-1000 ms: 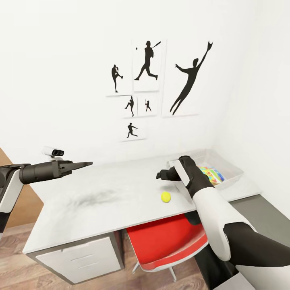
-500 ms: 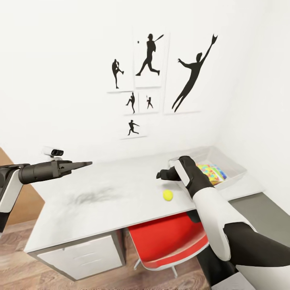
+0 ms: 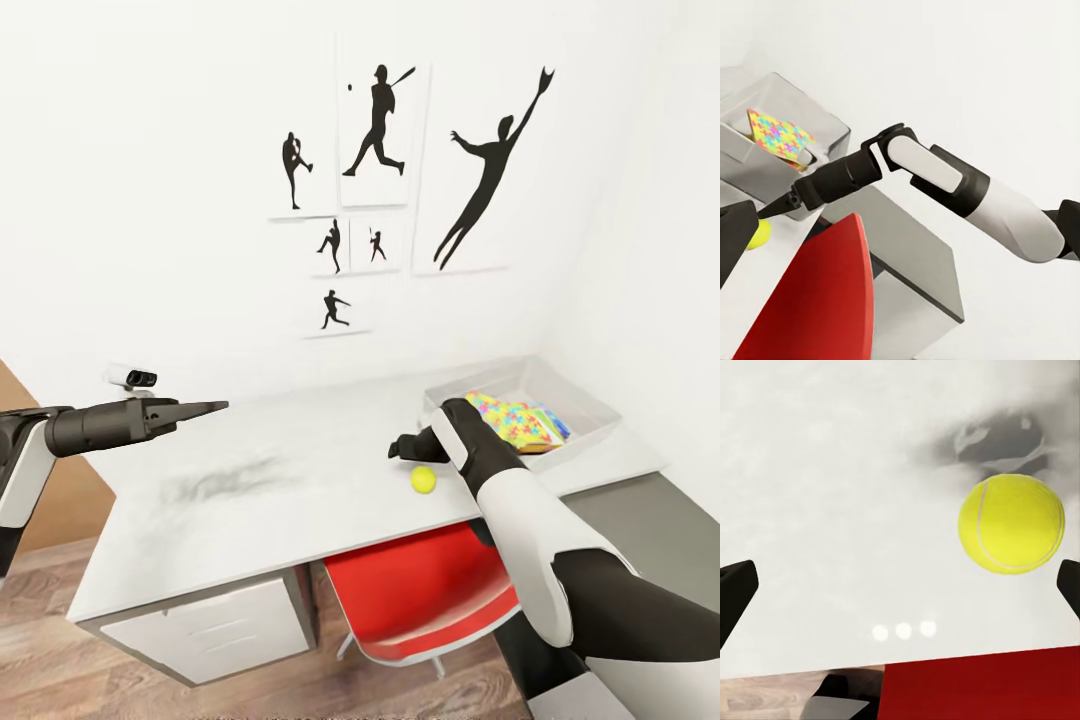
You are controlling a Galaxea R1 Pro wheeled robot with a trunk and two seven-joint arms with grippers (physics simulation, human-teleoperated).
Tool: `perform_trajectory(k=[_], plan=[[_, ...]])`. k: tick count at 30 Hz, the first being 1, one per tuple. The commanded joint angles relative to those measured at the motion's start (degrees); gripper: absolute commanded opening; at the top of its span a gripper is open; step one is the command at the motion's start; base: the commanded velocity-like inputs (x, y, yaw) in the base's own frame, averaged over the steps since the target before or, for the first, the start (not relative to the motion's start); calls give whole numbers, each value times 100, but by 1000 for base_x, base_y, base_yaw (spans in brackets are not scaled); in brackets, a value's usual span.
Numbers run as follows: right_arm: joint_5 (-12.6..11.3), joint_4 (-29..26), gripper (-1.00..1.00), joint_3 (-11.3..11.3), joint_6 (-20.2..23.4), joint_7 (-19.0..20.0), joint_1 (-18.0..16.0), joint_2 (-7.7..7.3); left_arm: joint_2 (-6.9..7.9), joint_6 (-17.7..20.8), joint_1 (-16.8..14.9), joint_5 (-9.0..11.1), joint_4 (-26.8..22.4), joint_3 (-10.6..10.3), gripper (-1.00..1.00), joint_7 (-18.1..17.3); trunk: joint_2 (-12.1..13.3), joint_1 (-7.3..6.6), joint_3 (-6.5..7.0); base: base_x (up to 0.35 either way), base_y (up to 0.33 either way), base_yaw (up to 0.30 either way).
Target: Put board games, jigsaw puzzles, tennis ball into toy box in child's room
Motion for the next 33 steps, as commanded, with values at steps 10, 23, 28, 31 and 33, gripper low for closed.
perform_trajectory(k=[10, 23, 28, 31, 33], plan=[[-62, 33, 100, 18, -23, -63, -20, -61, 2, 45, -10, 11, 0, 1, 100, -7, -12, 3, -106, 15, 0, 0], [-86, 31, 100, 11, -37, -60, -24, -227, 0, 45, -10, 11, 0, 4, 100, -7, -12, 3, -228, 58, -25, 0], [-88, 27, 100, 10, -35, -58, -29, -237, 2, 45, -9, 11, 0, 7, 100, -7, -12, 3, -275, 3, -1, 0], [-88, 27, 100, 13, -35, -58, -27, -241, -3, 45, -8, 11, 0, 8, 100, -7, -12, 3, -304, 0, 0, 0], [-88, 26, 100, 13, -34, -58, -29, -244, -4, 45, -7, 11, 0, 8, 100, -7, -12, 3, -322, 0, 0, 0]])
